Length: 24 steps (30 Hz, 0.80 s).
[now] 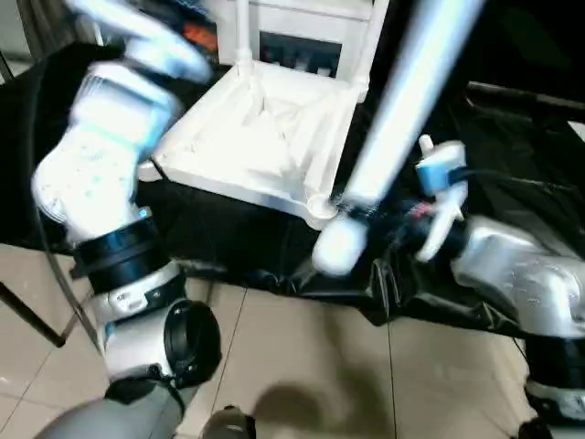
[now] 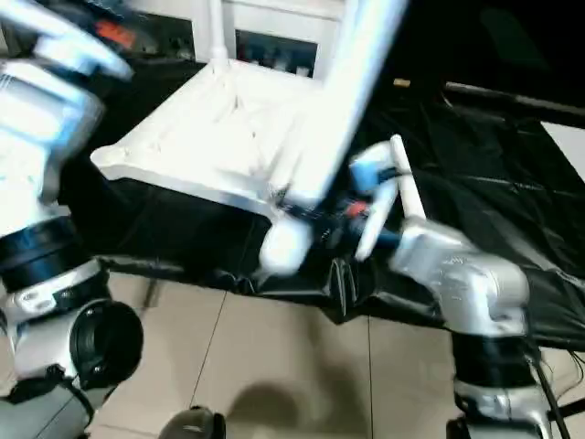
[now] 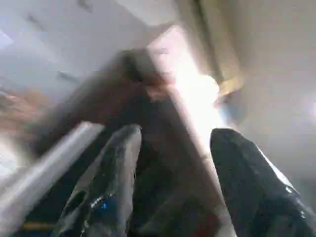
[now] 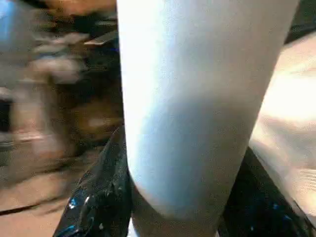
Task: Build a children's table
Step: Move to table
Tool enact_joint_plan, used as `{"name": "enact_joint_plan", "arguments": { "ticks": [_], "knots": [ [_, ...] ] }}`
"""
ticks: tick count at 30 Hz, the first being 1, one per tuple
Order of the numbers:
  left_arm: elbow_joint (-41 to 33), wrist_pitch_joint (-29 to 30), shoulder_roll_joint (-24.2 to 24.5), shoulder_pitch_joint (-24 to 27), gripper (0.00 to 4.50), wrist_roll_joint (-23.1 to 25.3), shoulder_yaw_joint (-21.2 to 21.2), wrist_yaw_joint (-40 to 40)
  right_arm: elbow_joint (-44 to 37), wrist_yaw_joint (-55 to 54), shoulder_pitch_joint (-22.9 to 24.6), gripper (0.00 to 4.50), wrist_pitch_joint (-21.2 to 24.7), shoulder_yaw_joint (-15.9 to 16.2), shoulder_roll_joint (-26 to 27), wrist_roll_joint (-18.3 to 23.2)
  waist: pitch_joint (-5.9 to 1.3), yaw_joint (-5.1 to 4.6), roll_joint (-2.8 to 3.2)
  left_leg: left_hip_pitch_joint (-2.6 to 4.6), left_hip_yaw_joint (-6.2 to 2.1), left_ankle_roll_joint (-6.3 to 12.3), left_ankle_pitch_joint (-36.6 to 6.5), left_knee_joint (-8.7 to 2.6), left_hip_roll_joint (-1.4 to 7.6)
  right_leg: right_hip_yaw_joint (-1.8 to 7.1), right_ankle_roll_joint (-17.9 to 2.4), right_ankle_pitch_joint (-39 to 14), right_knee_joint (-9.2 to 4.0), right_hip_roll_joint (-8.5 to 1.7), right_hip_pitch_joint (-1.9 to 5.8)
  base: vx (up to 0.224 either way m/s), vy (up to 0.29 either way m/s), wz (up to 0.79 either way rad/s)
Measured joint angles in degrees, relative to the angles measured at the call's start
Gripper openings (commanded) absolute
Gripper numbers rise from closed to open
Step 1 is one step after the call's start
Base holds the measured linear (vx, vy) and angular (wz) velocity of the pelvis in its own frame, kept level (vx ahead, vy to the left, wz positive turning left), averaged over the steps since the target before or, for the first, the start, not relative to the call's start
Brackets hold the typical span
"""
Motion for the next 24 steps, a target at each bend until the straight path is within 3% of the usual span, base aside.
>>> {"name": "enact_joint_plan", "arguments": {
  "ticks": [1, 3, 5, 7, 10, 12, 14, 15, 16, 17, 18, 20, 21, 22, 23, 24],
  "knots": [
    [-3.71, -0.27, 5.22, 5.11, 2.60, 7.77, -6.40, 0.53, -0.94, -3.86, 1.08, 1.86, -2.53, 1.45, -0.12, -5.51, -0.03, -0.13, 0.09, 0.04, 0.00, -0.04, 0.01, -0.13, 0.01, 0.00, 0.17, 0.07, -0.16, 0.02, 0.00, 0.000, 0.000, 0.00],
    [-7.55, -0.87, 11.89, 12.63, 2.60, 17.61, -15.22, 0.69, -1.94, -8.72, 3.00, 1.86, -5.41, 2.73, -0.11, -11.89, 0.02, -0.38, 0.32, 0.12, -0.01, -0.15, 0.07, -0.49, 0.02, 0.00, 0.78, 0.18, -0.68, 0.05, 0.04, 0.000, 0.000, 0.00],
    [-11.68, -4.57, 15.96, 22.99, 2.60, 27.72, -23.04, 1.89, -3.21, -14.64, 4.76, 1.86, -8.88, 4.71, 0.57, -18.17, -0.07, -1.00, 0.75, 0.06, 0.00, -0.25, 0.13, -0.74, -0.01, 0.01, 0.87, 0.50, -1.23, 0.05, 0.03, 0.000, 0.000, 0.00],
    [-14.53, -11.42, 12.28, 36.35, 2.60, 35.04, -25.80, 4.21, -7.16, -20.20, 8.80, 1.86, -12.34, 5.54, 1.80, -23.14, -0.23, -1.70, 1.18, 0.13, 0.09, -0.23, 0.11, -1.13, -0.12, 0.15, 1.10, 0.84, -2.02, 0.04, 0.20, 0.000, 0.000, 0.00],
    [-12.47, -20.02, 11.64, 46.08, 2.60, 43.63, -30.28, 6.27, -11.09, -25.05, 13.04, 1.86, -13.83, 4.08, 4.70, -24.49, -0.11, -2.18, 0.91, -0.07, 0.06, -0.20, 0.10, -1.17, -0.06, 0.14, 0.79, 1.10, -2.12, 0.13, -0.01, 0.000, 0.000, 0.00],
    [-11.88, -22.50, 12.34, 46.17, 2.60, 46.70, -32.56, 7.55, -11.01, -26.07, 14.08, 1.86, -14.26, 2.25, 5.17, -23.75, 0.04, -2.07, 1.30, -0.08, 0.13, -0.08, 0.04, -1.16, -0.09, 0.18, 0.79, 1.29, -2.27, 0.05, 0.04, 0.000, 0.000, 0.00],
    [-12.20, -23.02, 10.08, 44.93, 2.60, 47.37, -34.76, 10.52, -10.96, -27.53, 17.05, 1.86, -17.14, -2.46, 7.20, -23.20, 0.39, -1.15, 3.15, 0.18, 0.10, 0.37, -0.26, -0.82, -0.16, 0.28, 1.41, 1.75, -3.42, -0.24, 0.85, -0.038, 0.055, 0.00],
    [-12.38, -23.20, 9.71, 45.28, 2.60, 47.29, -35.42, 11.08, -10.93, -28.48, 18.91, 1.86, -17.77, -3.31, 7.91, -23.57, 0.48, -0.95, 3.59, 0.50, -0.24, 1.31, -0.92, -0.25, -0.29, 0.28, 1.81, 1.92, -3.56, -0.93, 1.07, -0.026, 0.134, -0.11],
    [-11.87, -24.04, 9.91, 46.01, 2.60, 47.00, -35.65, 11.08, -11.19, -30.01, 21.55, 1.86, -17.92, -3.19, 8.57, -24.67, 0.69, -0.90, 4.36, 0.75, -2.26, 1.35, -1.59, 1.22, -0.23, 0.26, 2.58, 2.04, -3.41, -2.01, 1.21, 0.013, 0.189, -0.32],
    [-10.89, -25.03, 10.31, 46.49, 2.60, 47.12, -35.70, 11.00, -11.33, -30.63, 23.29, 1.86, -17.95, -2.82, 9.10, -25.14, 0.71, -1.24, 4.95, 0.73, -3.73, 1.03, -2.40, 2.01, -0.18, 0.08, 3.18, 2.11, -3.42, -2.91, 1.22, 0.013, 0.189, -0.32],
    [-9.94, -25.79, 10.53, 46.95, 2.60, 47.29, -35.81, 10.97, -11.45, -30.94, 25.07, 1.86, -18.04, -2.45, 9.58, -25.28, 0.72, -2.02, 5.37, 0.73, -3.94, 0.70, -2.56, 1.92, -0.13, 0.26, 3.70, 2.17, -3.50, -3.82, 1.14, 0.019, 0.227, -0.26],
    [-8.99, -27.41, 10.20, 47.99, 2.60, 47.91, -35.60, 10.62, -11.44, -31.06, 27.36, 1.86, -18.22, 0.46, 9.44, -26.87, 0.44, -4.54, 6.03, 0.77, -2.75, 0.66, -2.38, 1.49, -0.95, 1.25, 3.79, 2.19, -4.44, -4.79, 1.05, 0.016, 0.248, -0.05],
    [-8.64, -28.04, 9.49, 47.97, 2.60, 48.24, -35.01, 10.39, -11.54, -31.08, 27.33, 1.86, -18.71, 2.66, 9.36, -27.69, 0.49, -5.89, 6.00, 0.74, -2.35, 1.56, -2.20, 1.16, -1.55, 1.69, 3.22, 1.91, -4.72, -4.55, 0.75, 0.006, 0.244, -0.02],
    [-7.56, -28.96, 8.31, 48.01, 2.60, 48.61, -33.67, 10.27, -12.11, -31.12, 27.30, 1.86, -19.02, 5.48, 9.45, -28.80, 0.55, -7.48, 6.23, 0.67, -2.17, 2.51, -2.04, 0.95, -2.02, 1.48, 0.63, 0.17, -2.85, -4.35, -0.01, -0.022, 0.225, 0.02],
    [-6.85, -29.67, 7.93, 47.96, 2.60, 48.66, -33.02, 10.08, -12.88, -31.18, 27.30, 1.86, -19.24, 7.48, 10.23, -29.08, 0.51, -8.27, 6.10, 0.71, -1.98, 3.10, -1.97, 0.91, -2.28, 0.68, 0.39, -1.01, 0.85, -3.46, -0.78, -0.022, 0.225, 0.02],
    [-6.21, -30.00, 7.43, 47.63, 2.60, 48.58, -32.41, 9.99, -13.22, -31.28, 27.15, 1.86, -19.65, 9.01, 11.08, -29.36, 0.46, -8.73, 6.07, 0.76, -1.53, 3.63, -1.81, 0.83, -2.56, -0.45, 0.80, -1.68, 3.69, -2.24, -1.28, -0.045, 0.169, 0.03]
  ]
}}
